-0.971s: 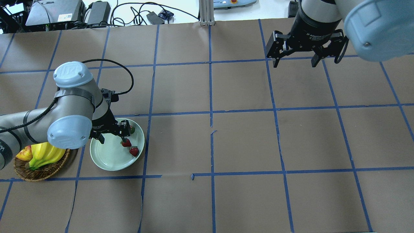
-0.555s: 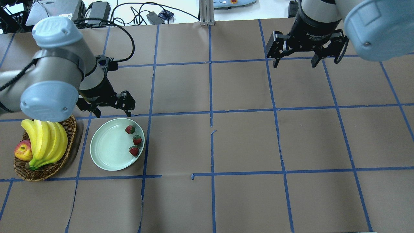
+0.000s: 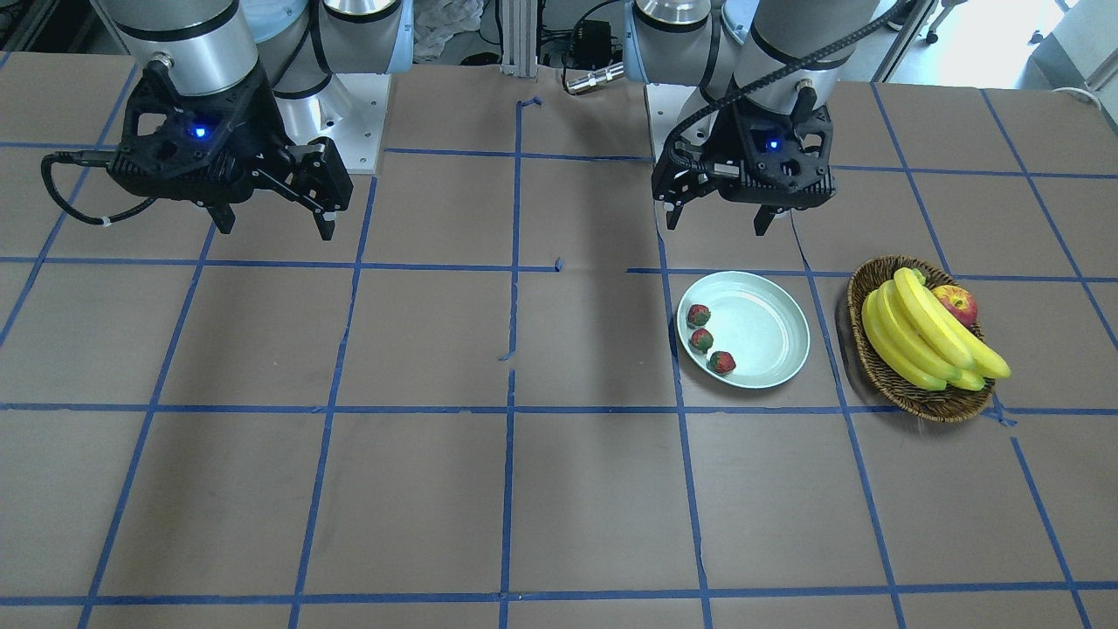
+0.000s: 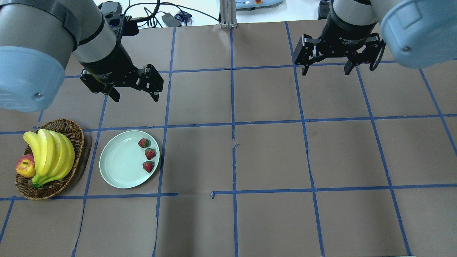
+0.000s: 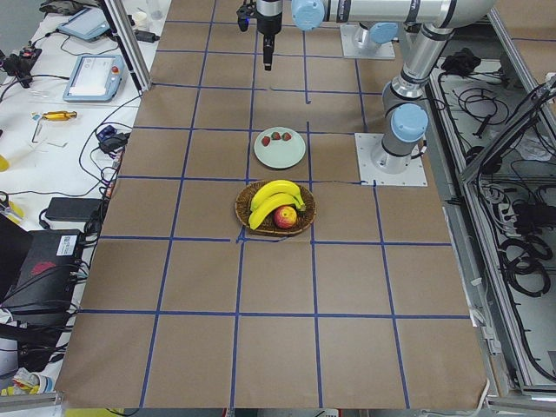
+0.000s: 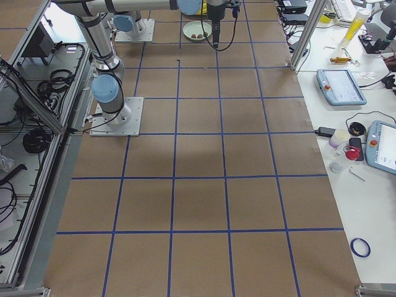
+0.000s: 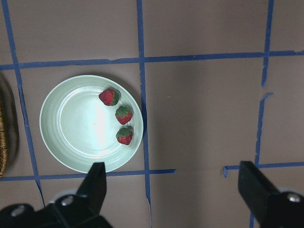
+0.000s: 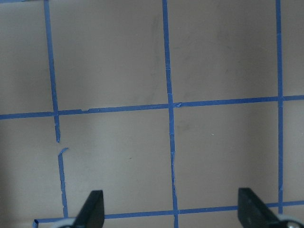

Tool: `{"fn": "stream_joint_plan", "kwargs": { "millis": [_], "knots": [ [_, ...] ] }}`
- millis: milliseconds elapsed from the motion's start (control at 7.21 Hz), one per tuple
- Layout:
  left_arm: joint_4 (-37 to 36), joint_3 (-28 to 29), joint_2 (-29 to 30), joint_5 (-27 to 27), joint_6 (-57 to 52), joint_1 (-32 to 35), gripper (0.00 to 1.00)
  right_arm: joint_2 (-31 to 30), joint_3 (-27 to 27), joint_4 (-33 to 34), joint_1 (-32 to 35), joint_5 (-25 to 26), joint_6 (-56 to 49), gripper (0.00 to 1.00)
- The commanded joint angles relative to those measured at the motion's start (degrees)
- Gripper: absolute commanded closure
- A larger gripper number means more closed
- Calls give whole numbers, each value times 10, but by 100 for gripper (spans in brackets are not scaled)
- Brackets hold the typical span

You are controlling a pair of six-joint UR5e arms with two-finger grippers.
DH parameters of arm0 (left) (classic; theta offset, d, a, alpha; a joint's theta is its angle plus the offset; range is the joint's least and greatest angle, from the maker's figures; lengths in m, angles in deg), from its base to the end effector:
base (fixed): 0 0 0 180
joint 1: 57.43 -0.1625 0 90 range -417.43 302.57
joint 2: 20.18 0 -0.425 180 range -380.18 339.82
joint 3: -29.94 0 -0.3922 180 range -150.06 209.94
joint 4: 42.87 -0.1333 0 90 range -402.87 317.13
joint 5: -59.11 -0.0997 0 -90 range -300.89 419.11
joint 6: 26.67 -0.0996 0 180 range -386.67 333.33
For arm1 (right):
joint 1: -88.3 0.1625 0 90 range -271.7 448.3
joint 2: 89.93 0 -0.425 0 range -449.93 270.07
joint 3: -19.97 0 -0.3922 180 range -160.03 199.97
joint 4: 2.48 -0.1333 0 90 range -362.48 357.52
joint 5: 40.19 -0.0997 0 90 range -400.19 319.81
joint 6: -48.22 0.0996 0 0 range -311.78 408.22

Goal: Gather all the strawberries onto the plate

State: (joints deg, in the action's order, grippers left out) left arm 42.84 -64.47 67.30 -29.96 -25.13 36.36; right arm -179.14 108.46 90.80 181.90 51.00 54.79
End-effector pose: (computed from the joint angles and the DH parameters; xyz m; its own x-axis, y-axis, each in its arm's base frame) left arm -0.1662 -0.4671 0.4788 -0.9991 0.0400 0.0173 0.0392 0.9984 -0.0414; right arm 0.1626 -0.4952 0.5000 -0.9985 0.0530 0.0126 0.0520 0.9961 -0.0717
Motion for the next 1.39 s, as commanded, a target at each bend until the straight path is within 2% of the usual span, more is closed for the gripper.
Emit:
{"fn": "stream_joint_plan", "kwargs": {
  "millis": [0,694,833,1249],
  "knots": [
    [-3,0,-6,0,6,2,0,0,0,1,-2,0,-1,0],
    [-33,9,11,-4,6,2,0,-12,-2,-3,-1,1,-10,0],
    [-38,11,11,-3,12,2,0,-13,-5,-27,0,3,-10,0],
    [-40,8,12,-4,14,2,0,-11,-9,-33,0,2,-8,0]
  ]
}}
